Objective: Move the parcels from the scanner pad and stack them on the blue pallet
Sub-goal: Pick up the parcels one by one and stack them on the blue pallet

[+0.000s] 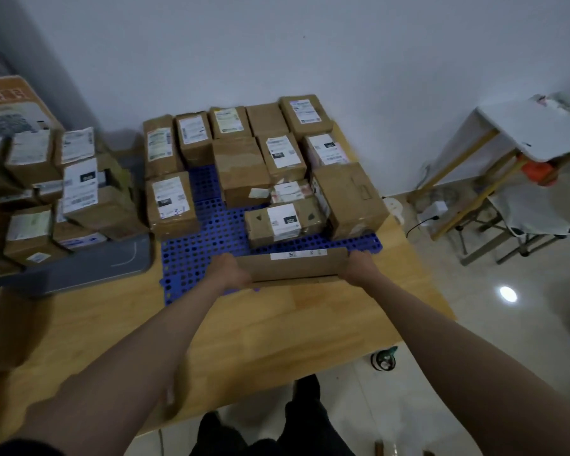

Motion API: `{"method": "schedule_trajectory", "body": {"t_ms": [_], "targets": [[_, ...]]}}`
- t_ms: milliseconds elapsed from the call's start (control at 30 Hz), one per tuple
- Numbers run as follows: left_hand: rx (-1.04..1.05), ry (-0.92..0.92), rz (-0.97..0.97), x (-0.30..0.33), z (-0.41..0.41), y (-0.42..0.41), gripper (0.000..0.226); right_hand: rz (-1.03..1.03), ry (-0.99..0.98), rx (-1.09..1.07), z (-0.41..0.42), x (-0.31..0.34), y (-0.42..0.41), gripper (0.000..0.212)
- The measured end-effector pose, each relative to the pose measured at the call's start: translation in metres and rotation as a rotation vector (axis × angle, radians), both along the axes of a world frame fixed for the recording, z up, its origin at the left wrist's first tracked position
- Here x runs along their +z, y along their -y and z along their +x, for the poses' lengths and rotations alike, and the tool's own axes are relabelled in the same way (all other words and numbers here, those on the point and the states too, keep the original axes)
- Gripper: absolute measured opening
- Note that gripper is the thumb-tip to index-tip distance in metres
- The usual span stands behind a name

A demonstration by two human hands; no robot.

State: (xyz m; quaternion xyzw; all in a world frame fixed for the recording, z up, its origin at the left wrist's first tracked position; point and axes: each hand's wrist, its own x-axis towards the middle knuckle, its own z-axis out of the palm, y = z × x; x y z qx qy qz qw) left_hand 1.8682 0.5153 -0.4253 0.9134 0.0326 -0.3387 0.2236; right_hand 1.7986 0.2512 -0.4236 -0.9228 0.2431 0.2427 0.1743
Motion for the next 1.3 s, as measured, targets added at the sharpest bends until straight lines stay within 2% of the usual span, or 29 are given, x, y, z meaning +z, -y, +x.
{"method": "schedule_trajectory", "body": {"t_ms": [133, 233, 367, 500, 667, 833, 1167, 1300], "targets": [[0.032, -0.019, -0.015, -0.012, 0.003, 0.060, 0.042, 0.080, 0.009, -0.100, 0.008, -0.014, 0.060, 0.040], [0.003, -0.064, 0.010, -0.018, 0.005, 0.100, 0.029, 0.103, 0.029, -0.151, 0.013, -0.027, 0.097, 0.041], [-0.034, -0.061, 0.040, -0.025, 0.009, 0.134, 0.042, 0.140, 0.054, -0.185, 0.023, -0.041, 0.128, 0.034], [-0.017, -0.066, 0.066, -0.036, 0.017, 0.153, 0.036, 0.132, 0.081, -0.142, 0.036, -0.052, 0.148, 0.024], [0.015, -0.065, 0.104, -0.045, 0.027, 0.164, 0.046, 0.191, 0.089, -0.152, 0.053, -0.060, 0.159, 0.024], [0.044, -0.065, 0.123, -0.047, 0.032, 0.168, 0.040, 0.224, 0.070, -0.179, 0.063, -0.062, 0.161, 0.026], [0.125, -0.037, 0.084, -0.048, 0.035, 0.174, 0.041, 0.198, 0.059, -0.186, 0.069, -0.068, 0.160, 0.029], [0.137, -0.030, 0.093, -0.050, 0.034, 0.175, 0.049, 0.158, 0.089, -0.182, 0.070, -0.071, 0.158, 0.034]]}}
